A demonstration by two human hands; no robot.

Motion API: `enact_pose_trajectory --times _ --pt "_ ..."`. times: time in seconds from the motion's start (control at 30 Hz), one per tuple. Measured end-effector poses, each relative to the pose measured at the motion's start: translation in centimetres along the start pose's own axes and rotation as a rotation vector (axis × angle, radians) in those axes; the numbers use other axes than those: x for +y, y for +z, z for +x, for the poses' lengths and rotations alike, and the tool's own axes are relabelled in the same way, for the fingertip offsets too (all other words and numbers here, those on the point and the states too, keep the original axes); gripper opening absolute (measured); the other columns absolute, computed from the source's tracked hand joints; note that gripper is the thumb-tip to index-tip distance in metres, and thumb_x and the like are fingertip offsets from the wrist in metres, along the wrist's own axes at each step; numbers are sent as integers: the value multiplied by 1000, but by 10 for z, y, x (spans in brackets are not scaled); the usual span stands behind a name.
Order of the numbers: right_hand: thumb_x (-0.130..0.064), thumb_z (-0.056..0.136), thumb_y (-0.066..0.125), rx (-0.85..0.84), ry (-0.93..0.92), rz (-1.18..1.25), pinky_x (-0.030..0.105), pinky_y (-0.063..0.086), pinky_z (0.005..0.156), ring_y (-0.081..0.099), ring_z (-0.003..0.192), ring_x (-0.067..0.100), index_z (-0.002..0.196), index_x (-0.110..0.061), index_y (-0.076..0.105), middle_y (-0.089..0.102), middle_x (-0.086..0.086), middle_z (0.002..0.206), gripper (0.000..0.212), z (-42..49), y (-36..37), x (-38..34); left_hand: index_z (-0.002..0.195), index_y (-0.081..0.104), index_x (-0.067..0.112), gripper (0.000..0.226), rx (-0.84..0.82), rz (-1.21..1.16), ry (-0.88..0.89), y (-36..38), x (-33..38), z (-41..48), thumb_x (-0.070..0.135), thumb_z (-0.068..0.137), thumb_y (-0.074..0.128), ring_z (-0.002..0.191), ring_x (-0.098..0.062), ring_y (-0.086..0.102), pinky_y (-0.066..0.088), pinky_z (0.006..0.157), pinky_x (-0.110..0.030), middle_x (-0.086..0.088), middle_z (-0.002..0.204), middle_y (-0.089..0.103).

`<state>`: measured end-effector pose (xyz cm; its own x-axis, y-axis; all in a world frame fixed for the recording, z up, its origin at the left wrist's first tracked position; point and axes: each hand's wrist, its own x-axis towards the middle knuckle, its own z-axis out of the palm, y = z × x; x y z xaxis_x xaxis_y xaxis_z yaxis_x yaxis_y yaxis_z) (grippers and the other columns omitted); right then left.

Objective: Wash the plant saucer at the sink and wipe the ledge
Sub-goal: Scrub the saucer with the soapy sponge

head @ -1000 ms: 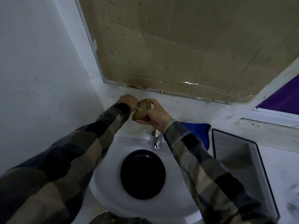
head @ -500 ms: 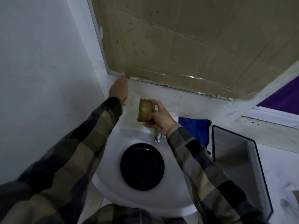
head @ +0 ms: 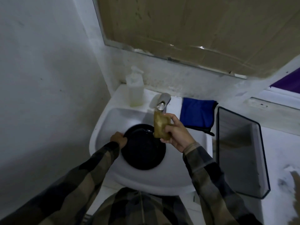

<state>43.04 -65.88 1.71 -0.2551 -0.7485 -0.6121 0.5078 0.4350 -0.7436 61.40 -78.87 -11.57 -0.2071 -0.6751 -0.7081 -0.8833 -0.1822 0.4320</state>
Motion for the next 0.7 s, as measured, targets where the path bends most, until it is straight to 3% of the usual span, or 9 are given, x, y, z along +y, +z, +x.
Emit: enact_pose_trajectory --times 0.07,0.13,0.3,0.4,0.5,0.7 --pt "8 84 39 7 28 35 31 53 52 61 87 31 111 -26 53 55 8 109 46 4 -4 8 133 46 -3 48 -60 78 -68 8 -6 13 21 92 52 121 -37 50 41 103 -41 -20 136 50" --pt "4 87 41 13 54 84 32 54 53 62 90 34 107 -28 55 55 8 113 40 9 -8 14 138 42 -2 55 -62 117 -88 14 -10 24 24 91 54 124 -37 48 41 104 -40 -21 140 47" --pt "-24 94 48 40 119 197 37 55 59 61 95 33 105 -26 57 58 7 115 15 21 -17 26 144 29 -2 61 -15 233 -82 23 1 26 21 93 55 133 -34 40 35 107 -35 -19 147 37" --pt "-38 93 49 50 158 239 38 55 62 64 91 29 95 -23 60 60 5 113 19 25 -19 28 137 39 -3 53 -2 257 -95 26 0 26 16 92 57 129 -35 45 37 104 -36 -21 141 44" --pt "-31 94 48 48 159 221 38 56 60 63 90 29 86 -23 61 59 6 113 18 25 -22 30 134 43 -2 51 -55 170 -79 24 -3 23 19 89 59 122 -37 49 42 101 -38 -22 136 48" --pt "-11 95 46 42 139 227 41 58 59 63 88 28 99 -23 58 58 6 109 18 12 -30 28 119 58 0 42 -93 -229 -70 7 6 -13 25 85 63 98 -34 62 56 82 -39 -16 113 63"
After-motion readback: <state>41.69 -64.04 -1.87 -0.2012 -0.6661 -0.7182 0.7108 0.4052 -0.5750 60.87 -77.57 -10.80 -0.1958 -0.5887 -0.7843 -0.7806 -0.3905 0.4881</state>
